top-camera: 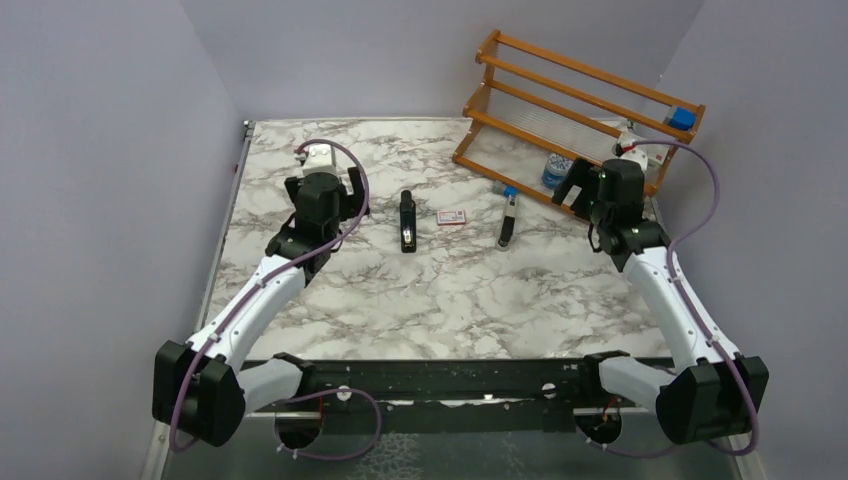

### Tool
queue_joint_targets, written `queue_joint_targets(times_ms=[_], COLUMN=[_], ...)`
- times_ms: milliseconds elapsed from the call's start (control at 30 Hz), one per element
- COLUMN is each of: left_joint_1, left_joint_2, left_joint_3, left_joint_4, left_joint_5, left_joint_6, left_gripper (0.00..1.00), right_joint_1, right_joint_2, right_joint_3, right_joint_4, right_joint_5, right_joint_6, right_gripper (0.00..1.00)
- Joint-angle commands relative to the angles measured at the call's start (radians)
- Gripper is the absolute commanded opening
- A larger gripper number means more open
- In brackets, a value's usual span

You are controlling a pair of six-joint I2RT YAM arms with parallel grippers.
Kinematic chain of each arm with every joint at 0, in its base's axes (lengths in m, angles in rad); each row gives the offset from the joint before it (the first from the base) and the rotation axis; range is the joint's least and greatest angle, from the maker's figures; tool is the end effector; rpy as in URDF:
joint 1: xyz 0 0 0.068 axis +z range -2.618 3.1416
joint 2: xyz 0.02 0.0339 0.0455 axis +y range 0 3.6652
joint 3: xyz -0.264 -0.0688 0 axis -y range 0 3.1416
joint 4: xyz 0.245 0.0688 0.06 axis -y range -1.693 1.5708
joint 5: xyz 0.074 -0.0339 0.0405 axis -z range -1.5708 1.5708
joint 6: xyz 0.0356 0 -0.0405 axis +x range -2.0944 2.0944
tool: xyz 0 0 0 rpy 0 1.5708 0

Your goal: Load the staples into the stapler

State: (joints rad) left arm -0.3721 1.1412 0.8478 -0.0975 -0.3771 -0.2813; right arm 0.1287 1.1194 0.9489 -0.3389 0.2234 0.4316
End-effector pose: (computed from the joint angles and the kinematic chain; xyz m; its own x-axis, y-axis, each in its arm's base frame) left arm 0.2479 -0.0827 0.2993 -0.3468 -0.1417 -0.9272 -0.0785 0.9894 -0.1219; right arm 0.2503 0.0244 0.3156 -0.4114 0.3581 -0.8382 0.2629 0.9271 0.2671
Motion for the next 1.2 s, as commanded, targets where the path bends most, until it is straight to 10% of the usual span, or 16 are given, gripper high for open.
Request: queue_joint_targets(times_ms=[0, 633, 1167], left_joint_1=[0.01, 0.013, -0.035], left_joint_2=[0.009, 0.002, 0.327], left_joint_3=[0.04, 0.012, 0.227], left_joint_4=[0.009, 0.068, -0.033], left_joint_5=[-0.113, -0.022, 0.195], left_joint_6=[-0.053, 0.06, -0.007], left_gripper=[0.99, 0.99, 0.98], right_joint_1=[-0.01, -0.014, 0.01], right_joint_2=[-0.027, 0.041, 0.159], right_joint_3=[0.014, 0.028, 0.03], right_joint_4=[0.092, 0.133, 0.077], right_joint_5=[0.025, -0.278, -0.403], right_joint_6=[0.013, -0.019, -0.011], right_gripper=[0.99, 1.0, 0.97])
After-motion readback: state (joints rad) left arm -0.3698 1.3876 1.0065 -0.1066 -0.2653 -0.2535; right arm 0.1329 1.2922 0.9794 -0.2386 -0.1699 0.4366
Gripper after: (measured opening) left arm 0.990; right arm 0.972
